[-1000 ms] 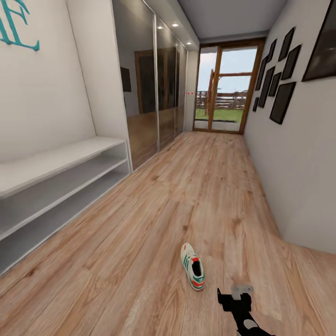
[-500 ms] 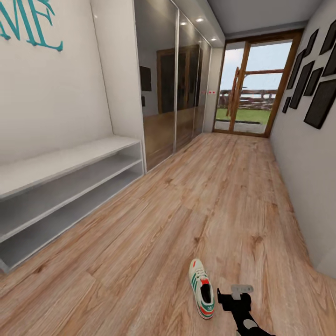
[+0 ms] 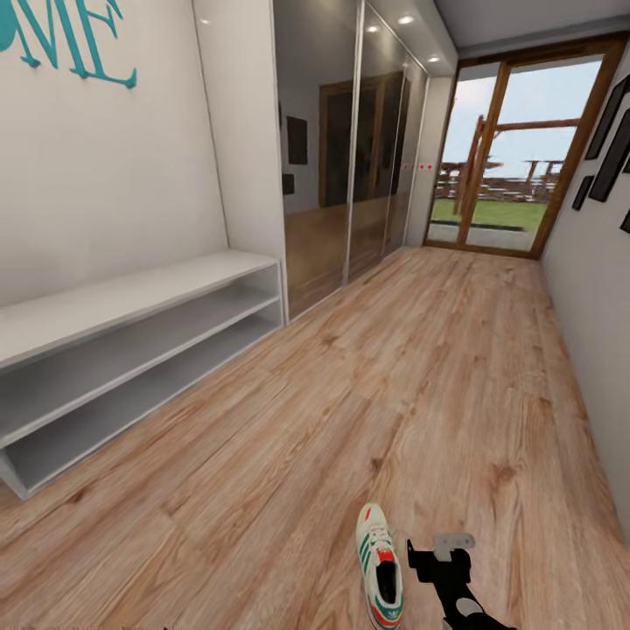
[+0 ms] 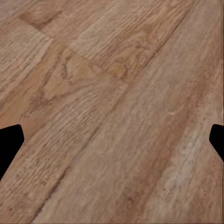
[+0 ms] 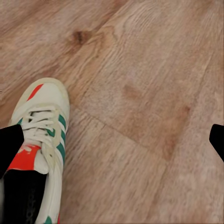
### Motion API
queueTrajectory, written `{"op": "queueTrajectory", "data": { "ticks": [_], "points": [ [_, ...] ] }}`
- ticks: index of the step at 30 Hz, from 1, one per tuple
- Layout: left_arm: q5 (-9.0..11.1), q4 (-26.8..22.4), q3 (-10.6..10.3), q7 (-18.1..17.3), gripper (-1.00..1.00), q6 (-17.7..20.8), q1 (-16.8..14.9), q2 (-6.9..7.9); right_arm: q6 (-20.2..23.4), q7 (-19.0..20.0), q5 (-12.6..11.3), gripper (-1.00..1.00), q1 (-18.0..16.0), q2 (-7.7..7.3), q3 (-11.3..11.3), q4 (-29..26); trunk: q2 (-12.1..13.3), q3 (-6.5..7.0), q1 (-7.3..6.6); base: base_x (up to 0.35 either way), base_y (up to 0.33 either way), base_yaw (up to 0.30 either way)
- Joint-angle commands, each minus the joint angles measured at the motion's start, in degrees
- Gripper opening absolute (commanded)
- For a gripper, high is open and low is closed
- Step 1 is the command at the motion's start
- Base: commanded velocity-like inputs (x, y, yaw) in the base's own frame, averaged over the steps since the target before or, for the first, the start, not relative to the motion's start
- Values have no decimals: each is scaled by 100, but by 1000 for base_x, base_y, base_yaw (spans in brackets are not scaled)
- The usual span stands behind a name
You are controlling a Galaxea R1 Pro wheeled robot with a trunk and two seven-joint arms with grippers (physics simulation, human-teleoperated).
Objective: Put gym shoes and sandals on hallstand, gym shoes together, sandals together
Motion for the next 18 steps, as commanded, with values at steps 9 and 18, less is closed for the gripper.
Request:
{"op": "queueTrajectory", "data": {
  "ticks": [9,18],
  "points": [
    [7,-662,-15,-28,100,236,-520,-135,2,-22,21,100,-4,13,33,4,-2,-71,-1,10,-12,163],
    [-757,-832,-25,-11,100,2067,-2454,-578,8,-10,30,100,-3,226,61,-21,-2,-99,-1,0,0,66]
  ]
}}
